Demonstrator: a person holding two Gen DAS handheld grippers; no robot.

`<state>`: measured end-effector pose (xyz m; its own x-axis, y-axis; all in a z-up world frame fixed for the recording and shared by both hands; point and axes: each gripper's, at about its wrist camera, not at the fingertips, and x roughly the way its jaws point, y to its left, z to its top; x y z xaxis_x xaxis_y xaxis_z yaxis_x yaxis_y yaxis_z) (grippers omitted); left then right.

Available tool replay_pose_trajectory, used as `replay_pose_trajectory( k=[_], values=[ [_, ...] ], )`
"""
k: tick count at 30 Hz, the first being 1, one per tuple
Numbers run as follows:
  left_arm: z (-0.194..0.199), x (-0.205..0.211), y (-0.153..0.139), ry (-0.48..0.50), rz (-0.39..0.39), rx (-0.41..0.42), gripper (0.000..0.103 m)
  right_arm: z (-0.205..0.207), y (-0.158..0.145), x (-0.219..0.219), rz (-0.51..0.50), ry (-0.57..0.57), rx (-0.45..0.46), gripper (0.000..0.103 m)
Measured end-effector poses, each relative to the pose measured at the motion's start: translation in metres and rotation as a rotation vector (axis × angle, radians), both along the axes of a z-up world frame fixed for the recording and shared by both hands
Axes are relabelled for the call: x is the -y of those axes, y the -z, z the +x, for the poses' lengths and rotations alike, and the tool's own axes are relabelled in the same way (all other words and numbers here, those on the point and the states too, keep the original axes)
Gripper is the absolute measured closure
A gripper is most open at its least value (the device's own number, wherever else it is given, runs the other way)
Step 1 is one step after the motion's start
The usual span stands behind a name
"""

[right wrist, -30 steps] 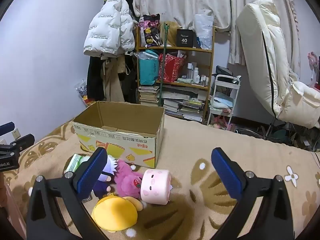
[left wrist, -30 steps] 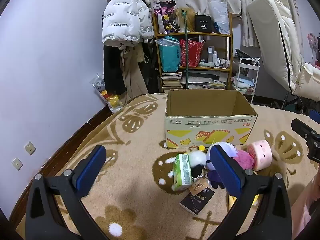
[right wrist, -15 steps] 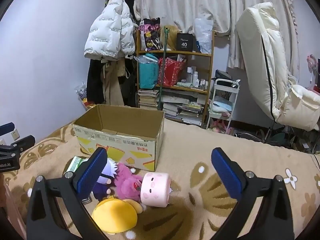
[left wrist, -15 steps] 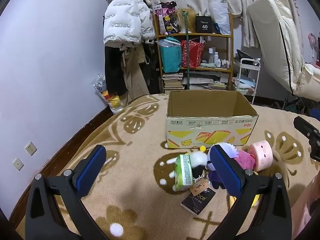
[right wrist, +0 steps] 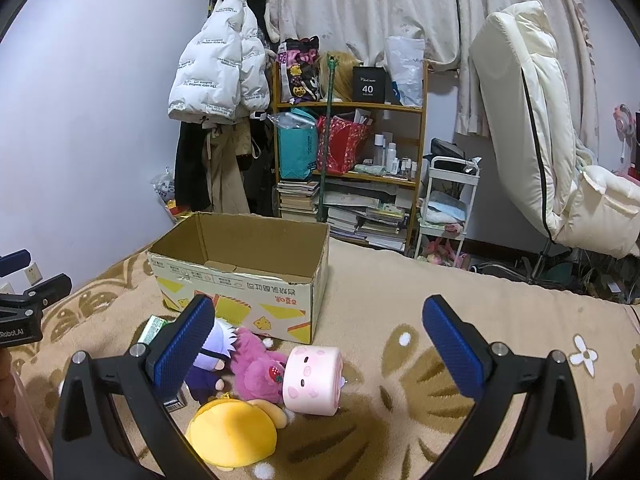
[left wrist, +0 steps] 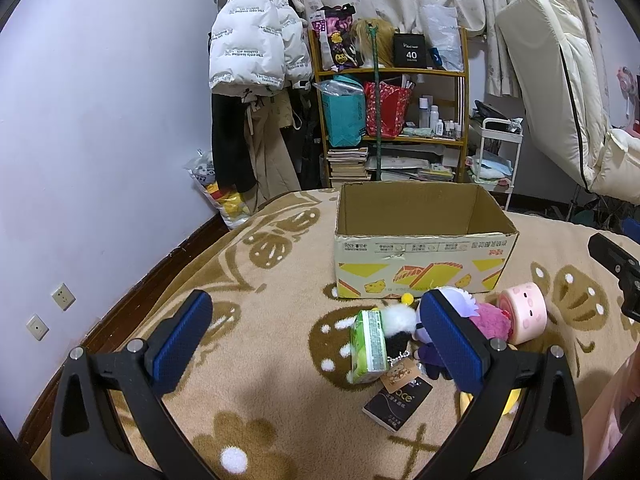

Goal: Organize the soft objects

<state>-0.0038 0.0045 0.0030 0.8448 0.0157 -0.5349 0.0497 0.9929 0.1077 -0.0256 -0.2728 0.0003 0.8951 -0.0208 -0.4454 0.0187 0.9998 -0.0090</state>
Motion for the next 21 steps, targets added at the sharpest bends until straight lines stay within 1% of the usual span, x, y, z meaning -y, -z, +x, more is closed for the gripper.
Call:
replay_pose_trajectory(
  k=[21],
  values=[
    [0.0021,-0.0011,0.0003,-0.002,0.004,-0.007,0.001,-0.0012,0.0026,-0.0022,0.005,-0.004,-0.003,0.000]
  ],
)
